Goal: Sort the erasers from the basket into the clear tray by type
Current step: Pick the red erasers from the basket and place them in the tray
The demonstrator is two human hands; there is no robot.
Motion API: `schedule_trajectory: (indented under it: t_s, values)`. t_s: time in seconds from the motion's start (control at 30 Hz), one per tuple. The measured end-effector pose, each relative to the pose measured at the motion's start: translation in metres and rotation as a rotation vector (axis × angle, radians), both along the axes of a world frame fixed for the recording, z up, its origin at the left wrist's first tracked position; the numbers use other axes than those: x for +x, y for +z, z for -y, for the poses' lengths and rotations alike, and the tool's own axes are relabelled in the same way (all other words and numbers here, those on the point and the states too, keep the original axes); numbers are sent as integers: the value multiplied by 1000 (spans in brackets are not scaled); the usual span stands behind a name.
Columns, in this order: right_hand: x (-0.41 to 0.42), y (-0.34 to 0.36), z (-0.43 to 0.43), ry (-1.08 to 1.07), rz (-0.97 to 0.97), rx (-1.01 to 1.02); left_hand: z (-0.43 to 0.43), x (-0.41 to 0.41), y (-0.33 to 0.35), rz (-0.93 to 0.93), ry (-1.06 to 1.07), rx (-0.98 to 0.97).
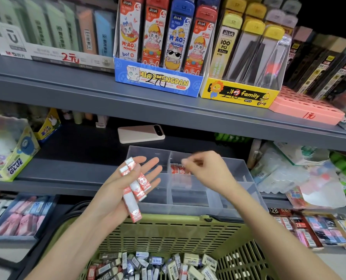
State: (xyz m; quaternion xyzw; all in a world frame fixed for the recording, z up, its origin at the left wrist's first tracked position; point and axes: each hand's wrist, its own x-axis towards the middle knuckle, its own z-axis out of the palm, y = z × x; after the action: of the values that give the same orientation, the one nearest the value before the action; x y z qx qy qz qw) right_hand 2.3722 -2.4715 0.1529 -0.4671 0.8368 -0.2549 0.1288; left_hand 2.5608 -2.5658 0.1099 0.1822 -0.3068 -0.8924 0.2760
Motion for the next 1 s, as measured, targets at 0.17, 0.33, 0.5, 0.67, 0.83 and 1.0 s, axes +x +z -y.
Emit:
schedule_trajectory:
  t_s: [0.17,0.33,0.5,0.67,0.83,1.0]
  values:
    - [75,1,-9,197,222,-204,-7,-4,2,-26,-30,19]
    - [82,-5,-7,196,427,-214,-10,2,2,-13,-94,-25]
    - [39,7,-30,-44,475,-281,-5,6,-6,-34,-81,-36]
    - [-23,11,-31,-303,-182,126,3,10,-13,-58,-61,-32]
    - [-39,2,4,-210,-370,469,4,10,-18,-63,-65,-41]
    - [-34,-21,24,-227,-482,480,4,11,-19,-64,-69,-40]
